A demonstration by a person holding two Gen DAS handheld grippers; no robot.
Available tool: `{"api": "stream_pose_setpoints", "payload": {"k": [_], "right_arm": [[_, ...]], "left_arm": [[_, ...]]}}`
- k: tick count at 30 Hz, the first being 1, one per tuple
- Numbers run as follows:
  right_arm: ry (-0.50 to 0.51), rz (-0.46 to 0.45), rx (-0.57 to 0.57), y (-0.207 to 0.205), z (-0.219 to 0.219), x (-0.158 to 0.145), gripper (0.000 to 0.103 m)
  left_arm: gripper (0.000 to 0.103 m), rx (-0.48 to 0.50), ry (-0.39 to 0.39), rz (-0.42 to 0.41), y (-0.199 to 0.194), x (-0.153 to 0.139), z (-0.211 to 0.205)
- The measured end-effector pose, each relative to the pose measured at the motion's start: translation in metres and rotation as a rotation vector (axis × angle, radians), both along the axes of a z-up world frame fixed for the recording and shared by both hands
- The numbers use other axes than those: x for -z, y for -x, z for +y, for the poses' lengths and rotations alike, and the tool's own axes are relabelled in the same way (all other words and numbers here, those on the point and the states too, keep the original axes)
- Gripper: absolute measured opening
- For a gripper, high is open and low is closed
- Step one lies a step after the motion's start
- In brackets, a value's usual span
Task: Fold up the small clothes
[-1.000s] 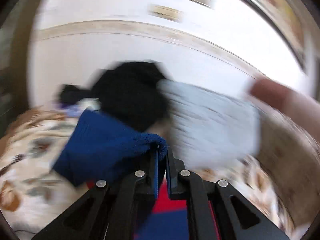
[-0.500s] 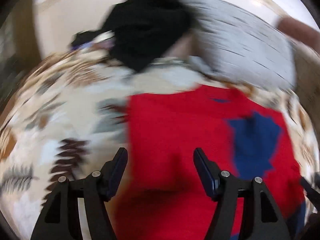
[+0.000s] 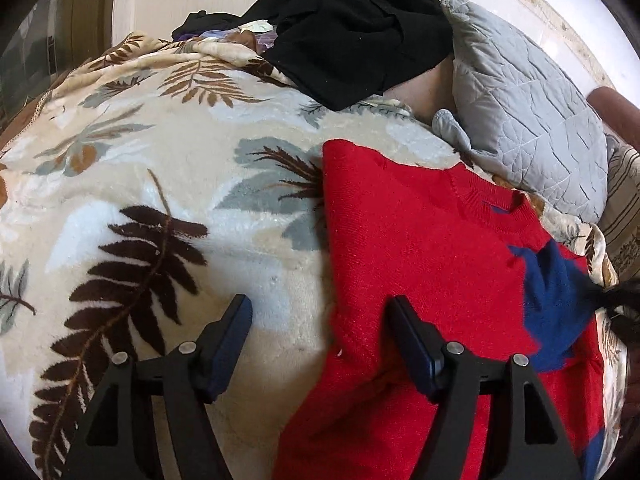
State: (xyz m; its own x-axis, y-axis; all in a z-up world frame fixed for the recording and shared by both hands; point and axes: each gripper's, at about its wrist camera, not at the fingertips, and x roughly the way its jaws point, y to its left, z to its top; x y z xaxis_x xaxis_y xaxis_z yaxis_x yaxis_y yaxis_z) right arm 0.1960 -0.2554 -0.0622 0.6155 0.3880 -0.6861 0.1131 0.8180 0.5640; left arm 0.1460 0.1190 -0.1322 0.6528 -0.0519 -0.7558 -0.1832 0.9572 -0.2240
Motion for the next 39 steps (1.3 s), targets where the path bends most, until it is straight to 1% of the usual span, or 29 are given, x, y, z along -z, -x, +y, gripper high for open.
{"api": "stream_pose_setpoints", "payload": {"k": [1, 2, 3, 4, 5, 6, 7, 9, 11, 13, 15, 18, 19, 20, 21, 22, 23, 25, 27, 28, 29, 30, 31, 32, 33, 34, 36, 37, 39], "right_arm": [[0.048, -0.057, 0.028, 0.015, -0.001, -0.016, 0.009], [0.080, -0.075, 0.056, 0.024, -0.002, -0.020, 0.010], [0.135, -0.047, 0.076, 0.026, -0.001, -0.011, 0.022], [0.166, 0.022, 0.049, 0.019, 0.000, 0.008, 0.058], [0.142, 0.128, 0.021, 0.012, -0.003, 0.031, 0.081], [0.104, 0.127, 0.031, 0.016, -0.008, 0.038, 0.083], [0.084, 0.063, 0.050, 0.026, -0.013, 0.032, 0.083], [0.067, 0.021, 0.088, 0.037, -0.021, 0.018, 0.083], [0.064, -0.022, 0.112, 0.045, -0.032, 0.002, 0.083], [0.044, -0.083, 0.133, 0.053, -0.039, -0.016, 0.084], [-0.043, -0.132, 0.076, 0.049, -0.041, -0.027, 0.084], [-0.128, -0.135, -0.079, 0.027, -0.023, -0.021, 0.087], [-0.149, -0.109, -0.114, 0.015, -0.016, -0.008, 0.089], [-0.146, -0.056, -0.120, 0.006, -0.016, 0.010, 0.089], [-0.100, 0.044, -0.072, -0.003, -0.020, 0.034, 0.089], [-0.117, 0.072, -0.040, -0.004, -0.026, 0.051, 0.085], [-0.136, 0.024, -0.033, 0.003, -0.029, 0.045, 0.085], [-0.141, -0.014, -0.043, 0.016, -0.028, 0.029, 0.087], [-0.129, -0.078, -0.081, 0.019, -0.024, 0.014, 0.088], [-0.111, -0.083, -0.094, 0.016, -0.022, 0.014, 0.090], [-0.073, -0.060, -0.088, 0.008, -0.023, 0.022, 0.092], [-0.031, 0.016, -0.063, -0.002, -0.026, 0.039, 0.093], [-0.061, 0.050, -0.050, -0.007, -0.035, 0.050, 0.091], [-0.091, 0.028, -0.029, -0.003, -0.038, 0.046, 0.091], [-0.093, 0.013, -0.028, 0.004, -0.037, 0.034, 0.091], [-0.093, -0.016, -0.048, 0.015, -0.034, 0.021, 0.091], [-0.060, -0.063, -0.058, 0.040, -0.033, 0.003, 0.091], [-0.039, -0.069, -0.058, 0.053, -0.032, -0.002, 0.091], [-0.021, -0.061, -0.080, 0.084, -0.032, -0.003, 0.091]], "left_arm": [[0.077, 0.006, 0.000, -0.003, 0.001, 0.000, -0.001], [0.079, 0.011, -0.002, -0.004, 0.001, -0.001, -0.003], [0.079, 0.013, -0.017, 0.002, -0.001, 0.000, -0.006], [0.080, 0.016, -0.040, 0.011, -0.003, 0.001, -0.010], [0.080, 0.019, -0.059, 0.016, -0.004, 0.000, -0.012], [0.081, 0.021, -0.068, 0.018, -0.004, -0.001, -0.014], [0.081, 0.021, -0.059, 0.020, -0.004, -0.001, -0.012], [0.080, 0.010, -0.033, 0.029, -0.003, -0.007, -0.006], [0.079, 0.000, -0.043, 0.029, -0.002, -0.017, -0.006], [0.079, 0.019, -0.025, -0.034, 0.000, -0.035, -0.006], [0.080, 0.031, -0.032, -0.065, -0.006, -0.048, -0.009], [0.080, 0.052, -0.010, -0.053, -0.027, -0.048, -0.010], [0.080, 0.046, -0.012, -0.005, -0.041, -0.038, -0.009], [0.080, 0.035, -0.021, 0.047, -0.050, -0.027, -0.006], [0.081, 0.012, -0.046, 0.120, -0.061, -0.011, -0.002], [0.083, 0.008, -0.041, 0.138, -0.067, 0.000, 0.003], [0.083, 0.014, -0.069, 0.101, -0.065, -0.004, 0.002], [0.081, 0.026, -0.097, 0.109, -0.063, -0.012, 0.000], [0.081, -0.009, -0.076, 0.041, -0.051, -0.029, 0.003], [0.081, -0.010, -0.060, 0.000, -0.046, -0.037, 0.004], [0.081, -0.005, -0.080, -0.038, -0.042, -0.040, 0.003], [0.081, -0.003, -0.139, -0.004, -0.046, -0.033, 0.000], [0.083, 0.008, -0.177, 0.145, -0.059, -0.011, 0.000], [0.083, 0.008, -0.120, 0.162, -0.061, -0.006, 0.008], [0.083, -0.018, -0.078, 0.125, -0.056, -0.012, 0.016], [0.082, -0.050, -0.056, 0.121, -0.048, -0.023, 0.023], [0.081, -0.045, -0.034, 0.065, -0.029, -0.041, 0.028], [0.081, -0.041, -0.033, 0.042, -0.021, -0.047, 0.027], [0.081, -0.012, -0.033, 0.001, 0.009, -0.059, 0.026]]}}
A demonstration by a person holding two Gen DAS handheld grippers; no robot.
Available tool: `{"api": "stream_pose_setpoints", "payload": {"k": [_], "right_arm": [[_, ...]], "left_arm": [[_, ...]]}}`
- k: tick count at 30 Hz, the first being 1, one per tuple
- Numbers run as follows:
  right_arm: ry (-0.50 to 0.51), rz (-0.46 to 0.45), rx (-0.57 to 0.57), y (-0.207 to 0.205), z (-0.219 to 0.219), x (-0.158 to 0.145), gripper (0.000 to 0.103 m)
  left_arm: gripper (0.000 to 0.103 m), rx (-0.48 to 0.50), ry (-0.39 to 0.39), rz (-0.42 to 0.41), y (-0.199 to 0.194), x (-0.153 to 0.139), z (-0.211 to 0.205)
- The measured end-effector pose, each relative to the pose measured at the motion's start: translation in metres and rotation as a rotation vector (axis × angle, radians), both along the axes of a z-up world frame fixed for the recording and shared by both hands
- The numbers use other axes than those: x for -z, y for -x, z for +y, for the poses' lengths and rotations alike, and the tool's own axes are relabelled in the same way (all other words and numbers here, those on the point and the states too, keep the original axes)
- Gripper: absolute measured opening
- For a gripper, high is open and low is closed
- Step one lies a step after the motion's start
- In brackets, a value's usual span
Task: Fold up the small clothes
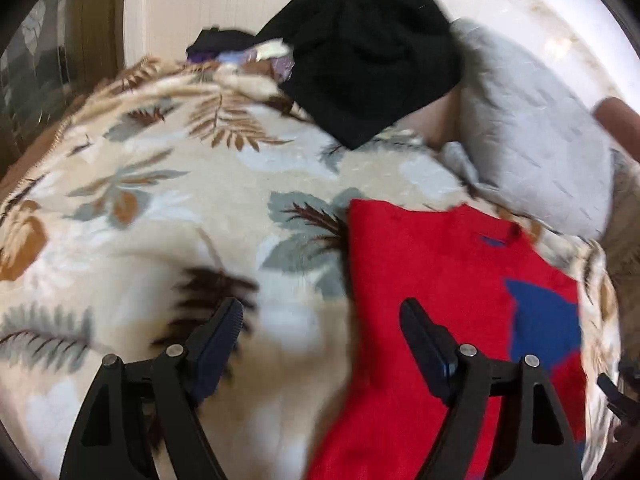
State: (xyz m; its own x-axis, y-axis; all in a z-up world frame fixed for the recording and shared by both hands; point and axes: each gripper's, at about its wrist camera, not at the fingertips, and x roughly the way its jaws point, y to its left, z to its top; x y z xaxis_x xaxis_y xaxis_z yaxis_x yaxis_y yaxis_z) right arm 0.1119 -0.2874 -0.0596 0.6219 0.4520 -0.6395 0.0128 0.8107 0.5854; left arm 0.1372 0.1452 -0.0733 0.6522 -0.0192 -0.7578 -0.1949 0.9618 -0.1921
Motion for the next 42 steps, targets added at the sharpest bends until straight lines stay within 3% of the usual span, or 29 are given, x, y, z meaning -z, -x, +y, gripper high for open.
{"api": "stream_pose_setpoints", "payload": {"k": [2, 4, 7, 12, 13, 15, 16, 19, 22, 24, 25, 28, 31, 34, 36, 42], "right_arm": [[-0.004, 0.023, -0.001, 0.026, -0.008, 0.010, 0.091], [0.032, 0.151, 0.036, 0.036, -0.017, 0.040, 0.092], [-0.009, 0.094, 0.056, 0.057, -0.024, 0.029, 0.092], [0.011, -0.004, -0.008, 0.096, -0.013, 0.006, 0.093], [0.027, 0.009, -0.029, 0.099, -0.010, 0.014, 0.094], [0.055, 0.119, -0.002, 0.100, -0.009, 0.040, 0.094], [0.042, 0.087, 0.005, 0.105, -0.011, 0.037, 0.094], [0.025, 0.055, -0.006, 0.114, -0.009, 0.017, 0.094], [0.029, -0.026, -0.033, 0.133, -0.007, 0.002, 0.094], [0.023, 0.022, -0.024, 0.138, -0.011, 0.016, 0.096], [0.028, 0.108, -0.007, 0.138, -0.015, 0.033, 0.096], [-0.004, 0.065, 0.004, 0.151, -0.020, 0.022, 0.095], [0.000, 0.028, -0.010, 0.164, -0.023, 0.007, 0.095], [0.029, 0.098, 0.017, 0.178, -0.036, 0.018, 0.095], [0.036, 0.151, 0.028, 0.184, -0.043, 0.032, 0.095], [-0.078, 0.166, -0.059, 0.196, -0.040, 0.051, 0.094]], "left_arm": [[0.082, 0.045, 0.025, 0.000, 0.033, -0.001, -0.003], [0.083, 0.094, 0.044, 0.049, 0.064, 0.013, -0.012], [0.083, 0.135, 0.003, 0.130, 0.094, 0.033, -0.024], [0.084, 0.178, -0.022, 0.039, 0.150, 0.023, -0.038], [0.090, 0.172, -0.033, 0.046, 0.155, 0.026, -0.040], [0.090, 0.170, -0.036, 0.109, 0.155, 0.038, -0.036], [0.090, 0.166, -0.035, 0.176, 0.153, 0.049, -0.036], [0.090, 0.166, -0.069, 0.143, 0.164, 0.039, -0.038], [0.090, 0.156, -0.024, 0.079, 0.180, 0.025, -0.034], [0.090, 0.147, -0.031, 0.127, 0.181, 0.036, -0.033], [0.090, 0.136, -0.048, 0.196, 0.179, 0.048, -0.033], [0.090, 0.150, -0.111, 0.165, 0.193, 0.041, -0.038], [0.090, 0.133, -0.052, 0.109, 0.209, 0.028, -0.031], [0.090, 0.121, 0.012, 0.176, 0.213, 0.042, -0.023], [0.090, 0.108, 0.020, 0.246, 0.216, 0.056, -0.023], [0.090, 0.153, 0.024, 0.223, 0.226, 0.052, -0.034]]}}
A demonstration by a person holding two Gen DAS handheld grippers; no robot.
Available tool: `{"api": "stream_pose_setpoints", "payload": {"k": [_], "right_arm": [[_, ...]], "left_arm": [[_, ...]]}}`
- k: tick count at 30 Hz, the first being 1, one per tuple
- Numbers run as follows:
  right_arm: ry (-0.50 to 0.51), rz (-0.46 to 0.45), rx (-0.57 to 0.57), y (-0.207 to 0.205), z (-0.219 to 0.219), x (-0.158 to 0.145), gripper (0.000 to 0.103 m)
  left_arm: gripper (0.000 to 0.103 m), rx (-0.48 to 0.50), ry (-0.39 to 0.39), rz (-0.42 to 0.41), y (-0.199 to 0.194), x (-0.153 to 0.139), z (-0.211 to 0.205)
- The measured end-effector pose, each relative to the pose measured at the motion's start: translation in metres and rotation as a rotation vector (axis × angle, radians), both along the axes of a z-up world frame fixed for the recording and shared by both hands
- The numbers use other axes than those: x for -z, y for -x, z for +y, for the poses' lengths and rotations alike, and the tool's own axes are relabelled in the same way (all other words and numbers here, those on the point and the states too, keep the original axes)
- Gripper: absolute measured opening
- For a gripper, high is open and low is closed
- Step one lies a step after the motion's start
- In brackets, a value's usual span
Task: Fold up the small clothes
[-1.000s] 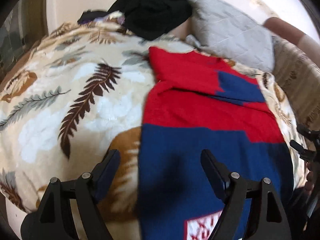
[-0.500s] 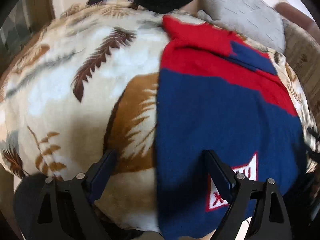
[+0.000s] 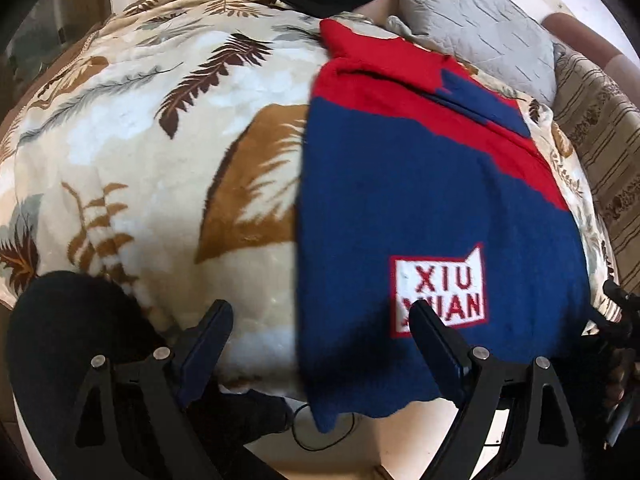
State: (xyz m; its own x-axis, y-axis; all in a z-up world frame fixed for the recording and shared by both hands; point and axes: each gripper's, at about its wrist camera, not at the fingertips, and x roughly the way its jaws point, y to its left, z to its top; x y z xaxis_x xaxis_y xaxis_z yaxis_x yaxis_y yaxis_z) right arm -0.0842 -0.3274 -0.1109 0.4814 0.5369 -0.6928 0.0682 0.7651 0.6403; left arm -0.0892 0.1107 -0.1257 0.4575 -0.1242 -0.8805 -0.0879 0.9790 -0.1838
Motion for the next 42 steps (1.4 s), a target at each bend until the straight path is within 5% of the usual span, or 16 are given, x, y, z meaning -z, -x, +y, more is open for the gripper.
{"api": "stream_pose_setpoints", "payload": {"k": [3, 5, 7, 8, 12, 15, 17, 18, 20, 21, 22, 26, 30, 35, 40, 42], "right_arm": [[0.010, 0.004, -0.011, -0.001, 0.004, 0.005, 0.092], [0.008, 0.016, -0.005, -0.003, 0.002, 0.007, 0.080], [0.039, 0.059, -0.013, -0.004, -0.001, 0.012, 0.020], [0.030, 0.087, -0.014, -0.005, -0.005, 0.018, 0.016], [0.041, 0.102, -0.015, -0.006, -0.004, 0.017, 0.016], [0.095, 0.074, -0.006, -0.003, -0.002, 0.004, 0.022], [0.110, 0.087, -0.019, -0.005, -0.001, 0.010, 0.062], [0.092, 0.075, -0.023, -0.004, -0.002, 0.011, 0.068], [0.139, 0.069, -0.056, -0.003, 0.006, 0.008, 0.065], [0.157, 0.079, -0.078, -0.004, 0.010, 0.008, 0.027], [0.153, 0.102, -0.094, -0.006, 0.012, 0.011, 0.010], [0.101, 0.071, -0.070, -0.004, 0.006, -0.010, 0.009], [0.044, -0.044, -0.047, -0.004, -0.006, -0.058, 0.009], [0.019, 0.117, -0.047, -0.024, -0.008, 0.003, 0.010], [-0.012, 0.135, -0.025, -0.021, -0.013, 0.018, 0.021], [-0.008, 0.131, -0.041, -0.022, -0.013, 0.021, 0.025]], "left_arm": [[0.090, 0.009, -0.015, 0.009, 0.002, 0.004, -0.007], [0.086, 0.015, -0.040, 0.017, 0.000, 0.004, -0.011], [0.061, 0.036, -0.082, 0.012, -0.002, 0.005, -0.020], [0.051, 0.049, -0.082, 0.006, -0.004, 0.005, -0.021], [0.017, 0.044, -0.069, 0.000, -0.005, -0.002, -0.020], [0.016, 0.005, -0.020, -0.022, 0.002, -0.010, -0.012], [0.032, -0.004, -0.009, -0.011, 0.005, -0.006, -0.009], [0.044, 0.002, 0.001, 0.016, 0.004, 0.000, -0.010], [0.045, 0.015, -0.022, 0.012, 0.005, 0.002, -0.013], [0.036, 0.038, -0.044, 0.010, 0.006, 0.002, -0.018], [0.013, 0.063, -0.066, 0.008, 0.005, 0.001, -0.023], [0.009, 0.046, 0.000, -0.014, 0.010, -0.019, -0.010], [0.009, 0.049, 0.064, -0.163, 0.023, -0.066, 0.001], [0.009, 0.031, 0.066, 0.062, -0.001, -0.003, 0.000], [0.013, 0.037, 0.056, -0.013, 0.005, -0.018, -0.003], [0.019, 0.023, 0.039, 0.057, -0.002, -0.001, -0.003]]}}
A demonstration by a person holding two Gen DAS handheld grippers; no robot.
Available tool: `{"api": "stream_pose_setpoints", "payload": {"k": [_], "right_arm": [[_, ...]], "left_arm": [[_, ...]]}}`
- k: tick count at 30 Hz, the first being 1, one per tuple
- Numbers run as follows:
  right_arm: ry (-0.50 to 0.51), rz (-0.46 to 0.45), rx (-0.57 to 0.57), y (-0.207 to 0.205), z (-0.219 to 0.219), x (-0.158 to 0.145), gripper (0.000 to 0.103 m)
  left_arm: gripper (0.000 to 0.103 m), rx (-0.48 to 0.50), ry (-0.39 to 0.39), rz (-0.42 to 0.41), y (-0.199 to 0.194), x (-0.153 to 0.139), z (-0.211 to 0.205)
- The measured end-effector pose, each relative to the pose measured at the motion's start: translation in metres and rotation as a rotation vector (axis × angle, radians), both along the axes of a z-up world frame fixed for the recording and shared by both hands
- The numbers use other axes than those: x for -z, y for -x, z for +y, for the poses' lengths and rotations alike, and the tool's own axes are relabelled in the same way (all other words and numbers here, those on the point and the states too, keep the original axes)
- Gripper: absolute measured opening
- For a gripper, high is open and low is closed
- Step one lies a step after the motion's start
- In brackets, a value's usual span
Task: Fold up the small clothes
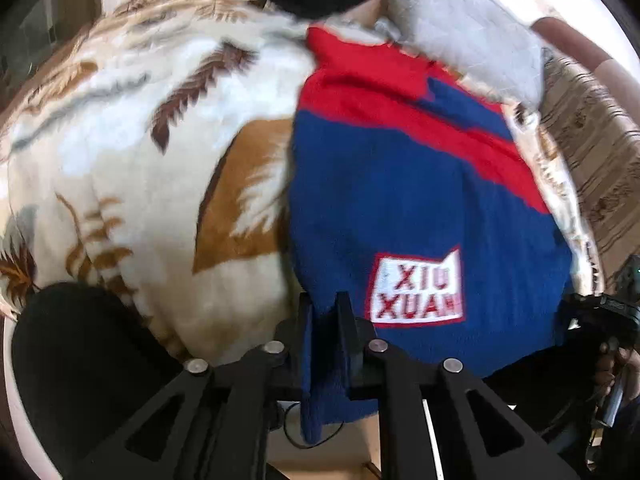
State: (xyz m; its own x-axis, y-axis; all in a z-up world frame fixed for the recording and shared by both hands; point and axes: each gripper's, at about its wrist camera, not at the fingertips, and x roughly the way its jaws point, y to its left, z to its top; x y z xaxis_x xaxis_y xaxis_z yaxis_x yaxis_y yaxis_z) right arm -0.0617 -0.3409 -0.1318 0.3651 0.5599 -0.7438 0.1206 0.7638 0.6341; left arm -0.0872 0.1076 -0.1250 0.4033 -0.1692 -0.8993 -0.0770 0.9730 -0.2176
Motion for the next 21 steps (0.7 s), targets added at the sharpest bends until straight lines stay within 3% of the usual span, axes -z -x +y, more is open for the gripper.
{"api": "stream_pose_setpoints", "payload": {"k": [2, 3, 5, 9, 10, 12, 14, 15, 18, 21], "right_arm": [[0.013, -0.001, -0.017, -0.001, 0.002, -0.002, 0.024], [0.027, 0.010, -0.034, -0.001, 0.002, -0.003, 0.013], [0.008, 0.020, -0.049, -0.002, 0.006, -0.011, 0.010], [-0.086, -0.112, -0.048, 0.001, -0.004, -0.065, 0.010], [-0.091, -0.131, -0.042, 0.000, -0.008, -0.071, 0.010], [-0.081, -0.090, -0.040, -0.008, -0.011, -0.053, 0.010], [-0.094, 0.025, -0.047, -0.013, -0.010, -0.016, 0.010], [-0.096, 0.053, -0.054, -0.013, -0.008, -0.008, 0.010], [-0.164, 0.006, -0.065, -0.021, -0.008, -0.025, 0.010], [-0.235, -0.115, -0.061, -0.061, -0.015, -0.066, 0.010]], "left_arm": [[0.019, 0.005, -0.011, -0.021, 0.000, -0.001, -0.004], [0.008, 0.012, -0.015, -0.024, 0.000, -0.004, -0.006], [0.008, 0.023, 0.004, -0.068, 0.002, -0.021, -0.006], [0.009, 0.014, 0.048, -0.235, 0.012, -0.074, 0.006], [0.009, 0.005, 0.044, -0.244, 0.009, -0.075, 0.009], [0.009, 0.000, 0.046, -0.160, -0.001, -0.053, 0.011], [0.009, -0.018, 0.065, 0.004, -0.011, -0.011, 0.014], [0.009, -0.020, 0.054, 0.019, -0.008, -0.007, 0.014], [0.009, -0.018, 0.077, -0.075, -0.008, -0.035, 0.015], [0.009, -0.003, 0.122, -0.185, -0.032, -0.075, 0.018]]}}
